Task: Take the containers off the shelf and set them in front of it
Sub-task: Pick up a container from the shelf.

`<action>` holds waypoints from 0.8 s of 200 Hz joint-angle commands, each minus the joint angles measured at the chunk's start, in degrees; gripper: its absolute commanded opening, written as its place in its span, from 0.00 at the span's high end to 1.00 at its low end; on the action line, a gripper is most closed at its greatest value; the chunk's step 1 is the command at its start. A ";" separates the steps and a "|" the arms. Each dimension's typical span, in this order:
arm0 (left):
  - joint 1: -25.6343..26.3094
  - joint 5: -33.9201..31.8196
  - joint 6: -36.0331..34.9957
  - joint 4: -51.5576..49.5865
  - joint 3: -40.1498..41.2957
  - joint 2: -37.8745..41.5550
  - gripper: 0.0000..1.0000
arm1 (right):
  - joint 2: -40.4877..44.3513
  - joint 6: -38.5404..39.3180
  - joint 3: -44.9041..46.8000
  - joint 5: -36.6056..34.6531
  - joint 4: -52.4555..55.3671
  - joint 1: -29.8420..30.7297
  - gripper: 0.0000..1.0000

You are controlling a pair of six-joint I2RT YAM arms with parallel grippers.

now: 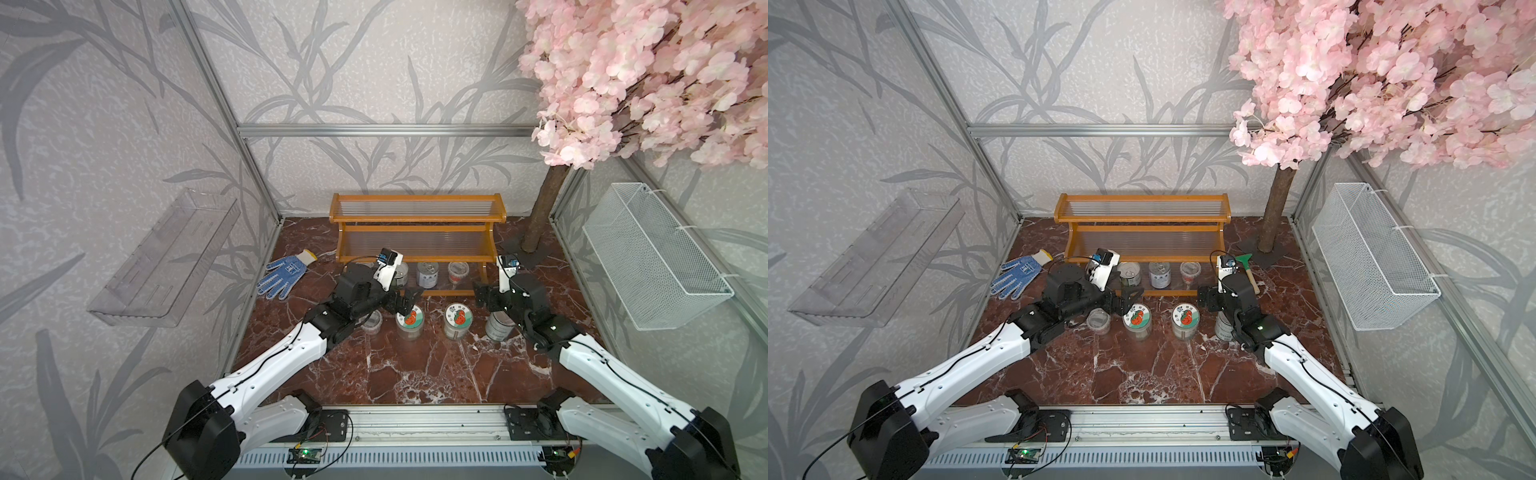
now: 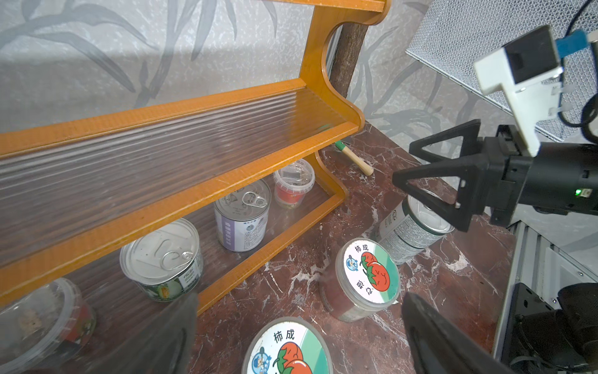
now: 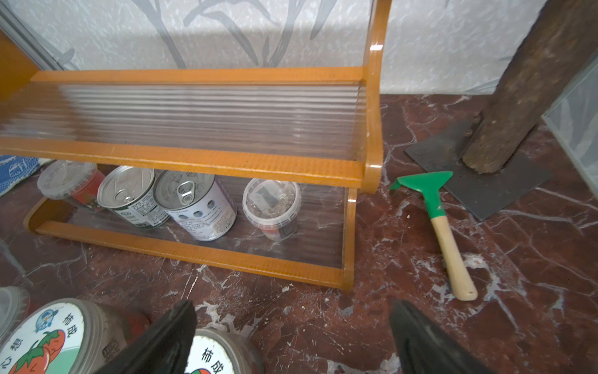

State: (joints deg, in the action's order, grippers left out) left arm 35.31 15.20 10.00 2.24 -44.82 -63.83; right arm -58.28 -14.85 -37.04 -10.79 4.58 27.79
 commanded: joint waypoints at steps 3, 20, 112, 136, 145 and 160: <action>-0.37 -1.19 -0.51 0.06 -0.17 1.43 0.00 | -3.51 0.44 -2.51 5.59 -1.10 -0.11 0.02; -0.38 -1.56 -0.22 0.15 -0.25 1.43 0.00 | -6.27 0.00 -3.07 5.66 -3.09 -0.11 0.02; -0.38 -1.59 1.45 0.39 -0.18 1.78 0.00 | -16.49 -1.76 -2.86 0.92 -12.75 -0.01 0.02; -0.40 -1.19 2.12 0.78 0.62 2.20 0.00 | -19.85 -3.03 -2.84 -0.20 -15.64 -0.02 0.02; -0.33 -0.69 2.22 1.13 0.91 2.26 0.00 | -21.37 -3.65 -3.29 -0.28 -16.89 0.03 0.02; -0.34 -0.14 2.37 1.12 1.05 2.47 0.00 | -23.90 -3.63 -4.46 -0.78 -18.16 -0.01 0.02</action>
State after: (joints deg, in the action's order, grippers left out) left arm 35.14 13.96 11.57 2.20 -44.69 -62.85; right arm -79.20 -17.26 -38.72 -9.82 -9.32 27.79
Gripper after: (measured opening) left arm 0.999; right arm 0.983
